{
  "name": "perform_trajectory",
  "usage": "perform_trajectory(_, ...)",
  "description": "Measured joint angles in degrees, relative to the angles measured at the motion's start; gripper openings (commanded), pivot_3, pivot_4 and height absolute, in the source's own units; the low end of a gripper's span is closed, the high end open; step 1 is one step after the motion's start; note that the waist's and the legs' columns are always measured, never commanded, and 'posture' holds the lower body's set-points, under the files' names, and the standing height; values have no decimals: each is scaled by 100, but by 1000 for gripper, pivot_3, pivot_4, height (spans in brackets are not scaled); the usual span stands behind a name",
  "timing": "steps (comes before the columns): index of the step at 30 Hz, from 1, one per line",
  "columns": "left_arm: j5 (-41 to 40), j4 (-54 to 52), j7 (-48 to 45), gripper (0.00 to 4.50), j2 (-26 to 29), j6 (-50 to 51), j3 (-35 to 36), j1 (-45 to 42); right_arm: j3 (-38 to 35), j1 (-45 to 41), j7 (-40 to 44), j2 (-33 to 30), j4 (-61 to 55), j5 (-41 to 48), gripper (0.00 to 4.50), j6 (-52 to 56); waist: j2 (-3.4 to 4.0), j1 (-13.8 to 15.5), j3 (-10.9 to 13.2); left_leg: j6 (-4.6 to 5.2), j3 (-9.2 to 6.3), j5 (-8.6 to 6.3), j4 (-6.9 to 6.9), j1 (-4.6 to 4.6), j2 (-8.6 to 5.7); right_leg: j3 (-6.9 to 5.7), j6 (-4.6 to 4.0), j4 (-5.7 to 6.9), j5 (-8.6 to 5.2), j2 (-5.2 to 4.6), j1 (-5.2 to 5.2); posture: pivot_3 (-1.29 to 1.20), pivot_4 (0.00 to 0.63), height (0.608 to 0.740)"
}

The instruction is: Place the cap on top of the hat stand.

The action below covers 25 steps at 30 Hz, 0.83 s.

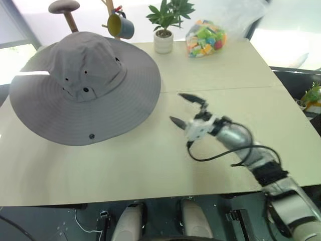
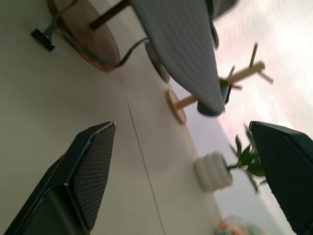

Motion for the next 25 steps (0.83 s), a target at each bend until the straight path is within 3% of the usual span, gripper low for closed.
perform_trajectory(5, 248, 24, -221, 4500, -1, -1, 47, 68, -906, -632, 1955, -774, -569, 2847, 4465, 3320, 22, 32, 15, 21, -4, -13, 0, 31, 4, -4, 0, -40, 0, -2, 52, 0, 150, 739)
perform_trajectory(9, 425, 25, -381, 4500, -1, -9, 147, 207, -1477, -2359, 3485, -1639, -37, 4449, 4465, 5774, 58, 42, 46, 30, -4, -19, -11, 29, 4, -7, -4, -63, 2, -24, 52, 0, 150, 739)
perform_trajectory(12, 541, 27, -505, 4500, -1, -60, 316, 295, -1463, -3079, 4265, -1816, 385, 4397, 4465, 6118, 39, 35, 36, 42, -6, -29, -12, 28, 14, -11, -5, -75, 2, -14, 53, 0, 150, 739)
perform_trajectory(17, 705, 21, -750, 4500, 14, -67, 597, 543, -923, -3356, 5238, -1820, 1026, 3856, 4465, 6253, 53, 14, 45, 41, 21, -29, -1, -2, 2, -4, -1, -71, 5, -30, 20, 0, 150, 739)
perform_trajectory(25, 969, 10, -1259, 4500, 424, -63, 896, 821, -908, -3819, 5814, -1790, 1378, 3430, 4465, 6214, 58, 33, 48, 38, 22, -28, -2, -19, -1, -4, -1, -65, 5, -30, -2, 0, 150, 739)
